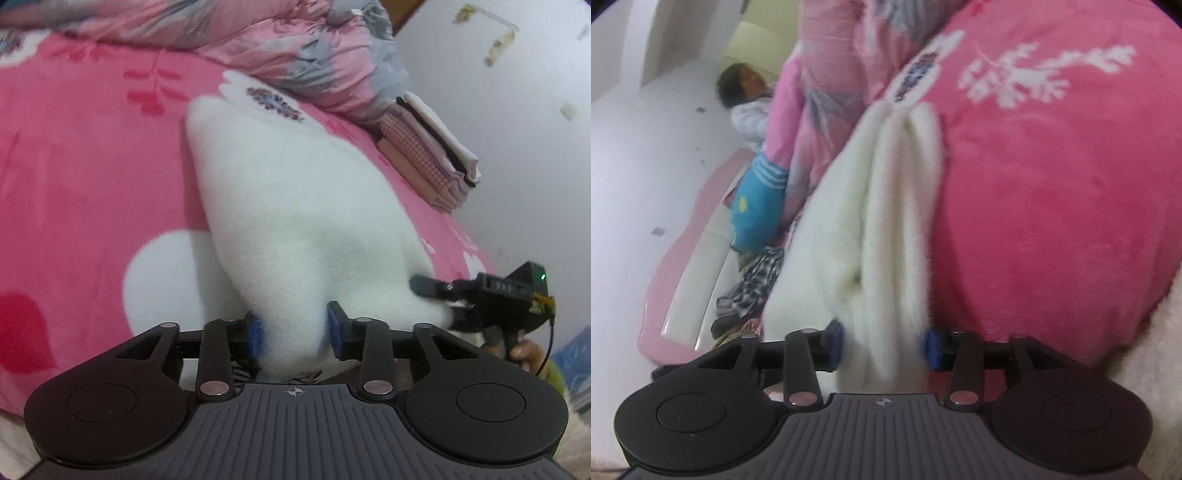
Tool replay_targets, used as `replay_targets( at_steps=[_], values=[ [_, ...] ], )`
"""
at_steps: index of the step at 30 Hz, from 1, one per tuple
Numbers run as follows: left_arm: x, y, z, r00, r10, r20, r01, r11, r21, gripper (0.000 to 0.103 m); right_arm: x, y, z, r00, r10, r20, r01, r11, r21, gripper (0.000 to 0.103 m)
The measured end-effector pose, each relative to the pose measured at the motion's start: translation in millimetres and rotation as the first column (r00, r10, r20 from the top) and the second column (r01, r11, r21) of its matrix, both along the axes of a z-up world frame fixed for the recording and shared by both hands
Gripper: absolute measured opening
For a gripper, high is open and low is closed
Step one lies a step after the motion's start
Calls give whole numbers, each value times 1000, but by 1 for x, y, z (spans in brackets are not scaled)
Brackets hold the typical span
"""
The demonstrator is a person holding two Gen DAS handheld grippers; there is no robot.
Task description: Fold clothes
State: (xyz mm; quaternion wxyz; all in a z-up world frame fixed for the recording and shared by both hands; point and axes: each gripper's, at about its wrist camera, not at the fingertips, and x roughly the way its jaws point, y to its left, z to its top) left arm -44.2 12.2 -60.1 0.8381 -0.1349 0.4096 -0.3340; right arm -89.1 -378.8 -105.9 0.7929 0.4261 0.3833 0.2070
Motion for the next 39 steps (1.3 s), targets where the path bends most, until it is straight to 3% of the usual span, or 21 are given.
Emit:
replay_targets(
  at_steps=[7,14,17,19,23,27,31,37,39],
  values=[
    [-17,19,26,987,77,142,-85,995,48,45,-30,-20,39,990,-82,111,103,975,-198,57],
    [15,-34,45,963,51,266,-56,998,13,45,21,-38,28,973,-187,133,196,979,-54,57],
    [34,-67,43,954,28,299,-44,998,46,45,47,-34,28,961,-221,164,238,968,-86,54],
    [45,-83,37,959,19,283,-40,997,69,45,54,-27,30,955,-206,214,236,963,-128,51],
    [56,-103,29,955,-5,297,-29,993,110,45,58,-9,32,938,-124,323,211,945,-249,32],
    [59,-109,24,948,-43,314,0,990,138,46,59,2,19,938,-58,341,188,914,-360,28],
    [57,-108,21,945,-52,322,9,991,131,48,60,-7,25,935,-55,351,172,935,-312,28],
    [58,-107,21,949,-42,313,9,994,106,49,88,0,32,936,21,352,120,920,-372,29],
    [58,-108,22,949,-39,313,7,995,102,49,97,1,26,939,33,341,101,925,-366,24]
  ],
)
